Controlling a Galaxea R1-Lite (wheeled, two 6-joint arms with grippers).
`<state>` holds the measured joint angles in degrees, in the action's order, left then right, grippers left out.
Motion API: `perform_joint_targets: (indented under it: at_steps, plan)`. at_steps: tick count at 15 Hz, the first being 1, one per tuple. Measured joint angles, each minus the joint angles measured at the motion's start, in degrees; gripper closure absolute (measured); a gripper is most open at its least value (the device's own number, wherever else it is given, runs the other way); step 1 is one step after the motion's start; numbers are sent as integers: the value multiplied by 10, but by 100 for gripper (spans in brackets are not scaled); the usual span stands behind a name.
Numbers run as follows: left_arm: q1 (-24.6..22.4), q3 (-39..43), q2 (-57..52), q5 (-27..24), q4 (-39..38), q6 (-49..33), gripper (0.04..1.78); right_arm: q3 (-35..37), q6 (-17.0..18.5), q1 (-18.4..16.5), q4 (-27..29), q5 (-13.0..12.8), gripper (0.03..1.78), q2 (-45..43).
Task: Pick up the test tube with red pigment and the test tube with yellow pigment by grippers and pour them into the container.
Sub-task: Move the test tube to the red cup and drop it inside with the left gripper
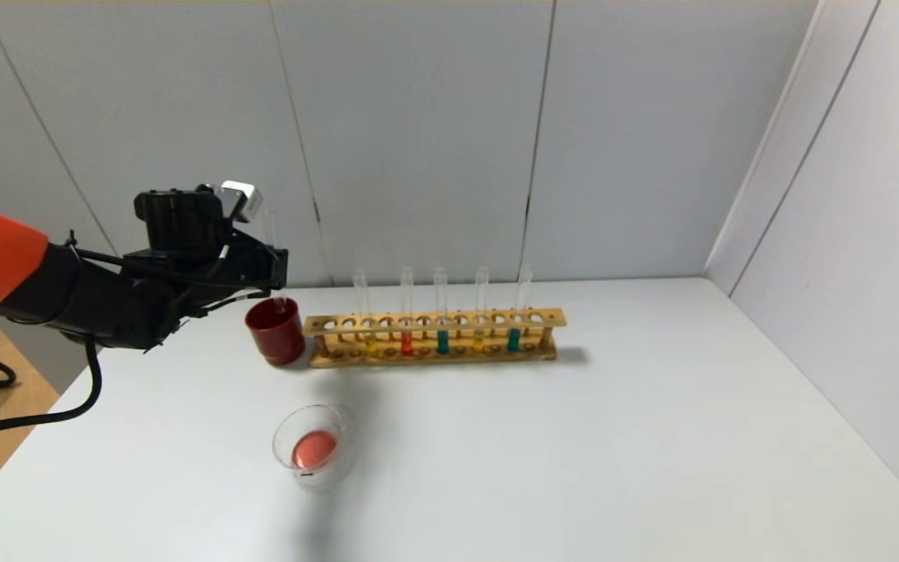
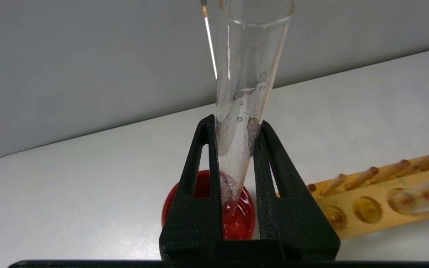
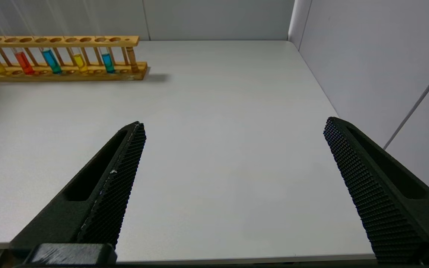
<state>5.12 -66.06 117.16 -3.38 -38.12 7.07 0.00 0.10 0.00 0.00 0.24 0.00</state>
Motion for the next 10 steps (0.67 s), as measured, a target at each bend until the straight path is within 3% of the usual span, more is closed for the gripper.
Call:
perform_joint_targets:
  at_steps: [10]
  plan:
    - [-14, 12, 65, 0, -68, 1, 152, 0, 0, 0, 0, 0, 6, 0]
